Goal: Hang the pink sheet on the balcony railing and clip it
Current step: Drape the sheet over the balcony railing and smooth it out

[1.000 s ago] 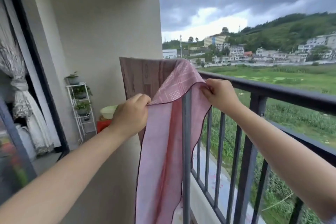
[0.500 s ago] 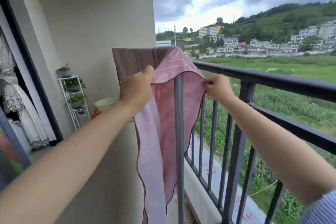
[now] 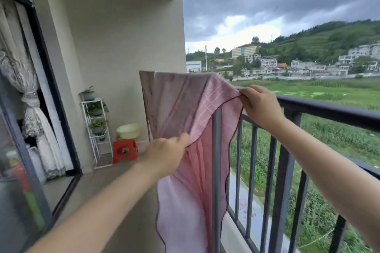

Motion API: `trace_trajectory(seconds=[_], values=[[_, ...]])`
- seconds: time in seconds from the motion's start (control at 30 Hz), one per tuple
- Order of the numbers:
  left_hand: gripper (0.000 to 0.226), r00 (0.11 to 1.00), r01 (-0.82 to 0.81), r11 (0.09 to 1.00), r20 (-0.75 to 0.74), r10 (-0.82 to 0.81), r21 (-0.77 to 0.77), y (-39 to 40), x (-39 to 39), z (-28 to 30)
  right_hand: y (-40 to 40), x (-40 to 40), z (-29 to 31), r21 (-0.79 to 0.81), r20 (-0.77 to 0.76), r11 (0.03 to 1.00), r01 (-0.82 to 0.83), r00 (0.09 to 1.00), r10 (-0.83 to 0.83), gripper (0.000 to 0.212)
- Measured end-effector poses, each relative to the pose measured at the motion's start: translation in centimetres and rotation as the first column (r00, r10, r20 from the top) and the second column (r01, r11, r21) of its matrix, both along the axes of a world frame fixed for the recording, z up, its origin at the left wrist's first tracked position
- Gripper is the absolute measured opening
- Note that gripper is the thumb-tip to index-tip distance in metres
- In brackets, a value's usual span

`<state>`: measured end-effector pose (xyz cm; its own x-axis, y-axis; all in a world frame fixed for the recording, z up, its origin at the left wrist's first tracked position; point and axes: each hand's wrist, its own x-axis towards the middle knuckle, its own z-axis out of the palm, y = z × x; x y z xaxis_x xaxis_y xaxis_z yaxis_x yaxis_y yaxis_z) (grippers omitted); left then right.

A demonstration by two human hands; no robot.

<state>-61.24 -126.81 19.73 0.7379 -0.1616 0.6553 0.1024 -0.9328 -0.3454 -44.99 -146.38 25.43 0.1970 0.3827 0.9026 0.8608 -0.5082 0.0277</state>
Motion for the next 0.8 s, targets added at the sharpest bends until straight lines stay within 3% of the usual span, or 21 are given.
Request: trace_trajectory(seconds=[0.07, 0.1, 0.17, 0.27, 0.3, 0.37, 0.47, 0.53, 0.63, 0.73, 0.8], values=[[0.024, 0.933, -0.146, 0.967, -0.353, 0.065, -0.207, -2.7, 1.7, -1.6, 0.0, -0.5, -0.7, 0.034, -0.118, 0.999, -0.025, 0.993, 0.029, 0.024], [0.027, 0.871, -0.174, 0.96, -0.49, 0.046, -0.22, -3.5, 2.7, -2.1, 0.2, -0.9, -0.8, 0.043, -0.22, 0.999, -0.025, 0.975, 0.034, 0.024], [0.033, 0.752, -0.148, 0.977, -0.659, 0.011, -0.153, -4.8, 4.0, -2.3, 0.9, -1.4, -1.1, 0.011, -0.428, 1.0, -0.019, 0.904, 0.022, 0.028], [0.049, 0.612, -0.179, 0.981, -0.789, 0.051, -0.076, -4.6, 5.3, -2.4, 1.6, -1.3, -2.0, 0.074, -0.605, 0.997, -0.004, 0.795, 0.048, 0.012], [0.049, 0.613, -0.186, 0.979, -0.789, 0.045, -0.088, -4.3, 5.4, -2.2, 1.6, -1.0, -2.2, 0.095, -0.623, 0.995, 0.036, 0.782, 0.031, 0.016], [0.043, 0.698, -0.167, 0.975, -0.716, 0.011, -0.148, -3.6, 5.3, -1.4, 0.8, -0.6, -2.3, 0.128, -0.615, 0.983, 0.131, 0.788, -0.025, 0.023], [0.033, 0.889, -0.072, 0.965, -0.454, -0.052, -0.251, -2.4, 5.7, -0.6, -0.9, -0.4, -1.0, 0.245, -0.528, 0.942, 0.229, 0.847, -0.069, 0.019], [0.032, 0.955, 0.017, 0.941, -0.272, -0.115, -0.339, -1.7, 6.1, -0.4, -1.5, -0.5, -0.3, 0.272, -0.495, 0.93, 0.248, 0.864, -0.086, 0.02], [0.035, 0.964, 0.214, 0.874, -0.053, -0.262, -0.436, -0.9, 7.5, -1.1, -1.2, -1.4, -1.2, 0.101, -0.561, 0.975, 0.2, 0.82, -0.11, 0.02], [0.038, 0.942, 0.214, 0.84, -0.122, -0.312, -0.499, -0.8, 8.9, -2.4, -0.6, -2.8, -4.0, -0.018, -0.658, 0.983, 0.185, 0.737, -0.151, 0.022], [0.036, 0.904, 0.332, 0.823, -0.094, -0.417, -0.46, -0.6, 9.5, -3.0, -0.2, -3.9, -5.7, -0.067, -0.683, 0.976, 0.207, 0.703, -0.197, 0.022]])
